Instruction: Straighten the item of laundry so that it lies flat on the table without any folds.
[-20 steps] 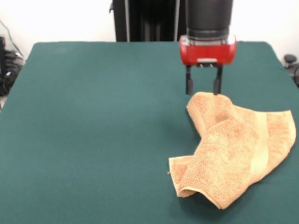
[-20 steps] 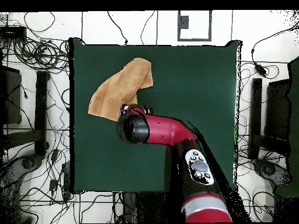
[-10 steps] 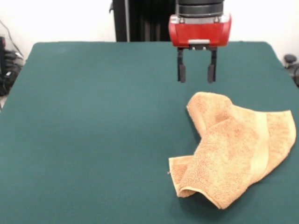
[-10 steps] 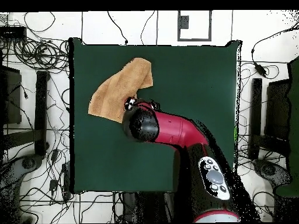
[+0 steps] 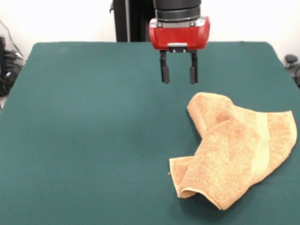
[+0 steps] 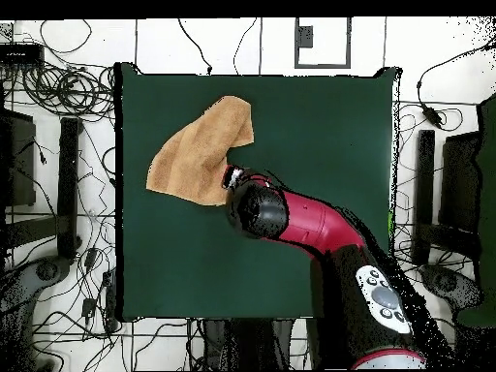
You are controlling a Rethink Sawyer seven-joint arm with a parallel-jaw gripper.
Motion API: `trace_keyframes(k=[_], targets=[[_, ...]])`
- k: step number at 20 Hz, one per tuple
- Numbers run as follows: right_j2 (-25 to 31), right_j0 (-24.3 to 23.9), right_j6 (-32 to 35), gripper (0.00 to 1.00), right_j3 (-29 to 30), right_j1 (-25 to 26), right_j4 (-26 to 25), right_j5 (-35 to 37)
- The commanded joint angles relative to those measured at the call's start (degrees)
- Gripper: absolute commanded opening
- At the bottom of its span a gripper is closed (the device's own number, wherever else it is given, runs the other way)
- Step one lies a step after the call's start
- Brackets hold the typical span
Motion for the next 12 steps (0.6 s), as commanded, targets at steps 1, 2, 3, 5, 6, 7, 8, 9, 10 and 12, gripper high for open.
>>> trace_keyframes(k=[1, 2, 3, 5, 6, 7, 8, 9, 10, 12], targets=[[5.8, 1.0, 6.9, 1.0, 4.7, 6.1, -0.2, -0.8], [5.8, 0.9, 6.9, 1.0, 4.5, 6.4, -0.2, -0.9], [6.2, 0.7, 6.7, 1.0, 4.2, 6.7, -0.2, -1.0], [7.0, 0.2, 6.5, 1.0, 4.7, 7.0, -0.4, -1.7], [7.3, 0.0, 6.4, 1.0, 4.8, 7.2, -0.3, -1.7], [7.6, -0.1, 6.5, 1.0, 4.8, 7.3, -0.3, -2.0], [7.9, -0.3, 6.6, 1.0, 5.0, 7.4, -0.3, -2.2], [7.8, -0.1, 6.7, 1.0, 5.1, 7.2, -0.3, -2.1], [8.0, -0.3, 6.8, 1.0, 5.6, 6.9, -0.4, -2.3], [8.2, -0.5, 6.6, 1.0, 5.5, 7.2, -0.6, -2.4]])
